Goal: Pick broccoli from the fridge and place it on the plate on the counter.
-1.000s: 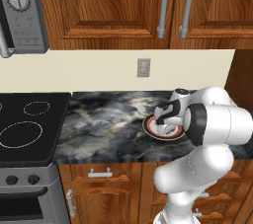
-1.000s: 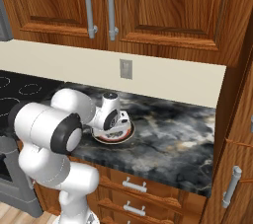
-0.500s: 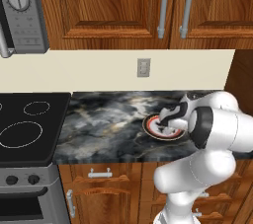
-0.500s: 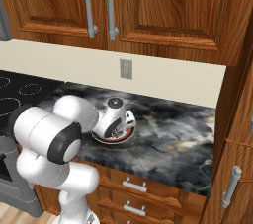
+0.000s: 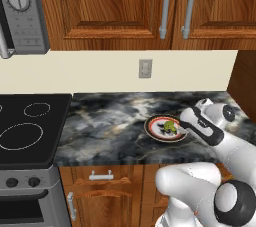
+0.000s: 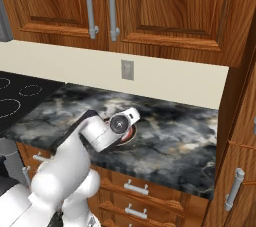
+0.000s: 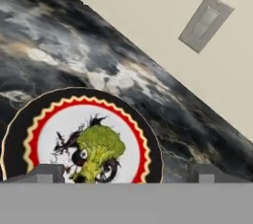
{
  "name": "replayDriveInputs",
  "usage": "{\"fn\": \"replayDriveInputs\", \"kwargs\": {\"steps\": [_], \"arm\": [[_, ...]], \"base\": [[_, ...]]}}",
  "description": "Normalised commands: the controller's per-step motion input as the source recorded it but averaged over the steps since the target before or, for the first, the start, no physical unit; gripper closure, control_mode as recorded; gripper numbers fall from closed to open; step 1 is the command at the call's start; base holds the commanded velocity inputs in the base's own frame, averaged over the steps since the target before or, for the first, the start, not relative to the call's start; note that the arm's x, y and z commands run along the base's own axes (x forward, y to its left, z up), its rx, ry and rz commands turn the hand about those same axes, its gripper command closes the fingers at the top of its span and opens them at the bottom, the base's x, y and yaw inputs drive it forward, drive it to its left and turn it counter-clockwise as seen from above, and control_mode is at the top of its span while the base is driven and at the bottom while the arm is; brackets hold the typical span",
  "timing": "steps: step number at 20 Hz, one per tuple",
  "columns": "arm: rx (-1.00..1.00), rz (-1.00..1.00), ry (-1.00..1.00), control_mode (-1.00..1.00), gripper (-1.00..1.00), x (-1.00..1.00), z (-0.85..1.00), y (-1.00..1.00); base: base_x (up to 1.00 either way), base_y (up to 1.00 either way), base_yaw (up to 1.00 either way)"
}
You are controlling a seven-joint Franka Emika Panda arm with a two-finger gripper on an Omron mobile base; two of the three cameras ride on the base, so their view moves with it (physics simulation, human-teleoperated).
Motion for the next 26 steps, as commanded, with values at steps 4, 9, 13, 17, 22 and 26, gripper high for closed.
{"fn": "replayDriveInputs", "kwargs": {"steps": [4,9,13,17,22,26], "arm": [[0.0,0.15,-0.26,-1.0,-1.0,-0.49,1.0,0.0],[0.0,0.12,-0.02,-1.0,-1.0,-0.33,1.0,0.05],[-0.13,0.03,0.09,-1.0,-1.0,-0.3,0.93,0.18],[-0.38,0.0,0.12,-1.0,-1.0,-0.39,0.63,0.27],[-0.5,0.01,0.13,-1.0,-1.0,-0.45,0.31,0.28],[-0.55,0.01,0.13,-1.0,-1.0,-0.47,0.14,0.34]], "base": [[0.0,0.0,0.0],[0.0,0.0,0.0],[0.0,0.0,0.0],[0.0,0.0,0.0],[0.0,0.0,0.0],[0.0,0.0,0.0]]}}
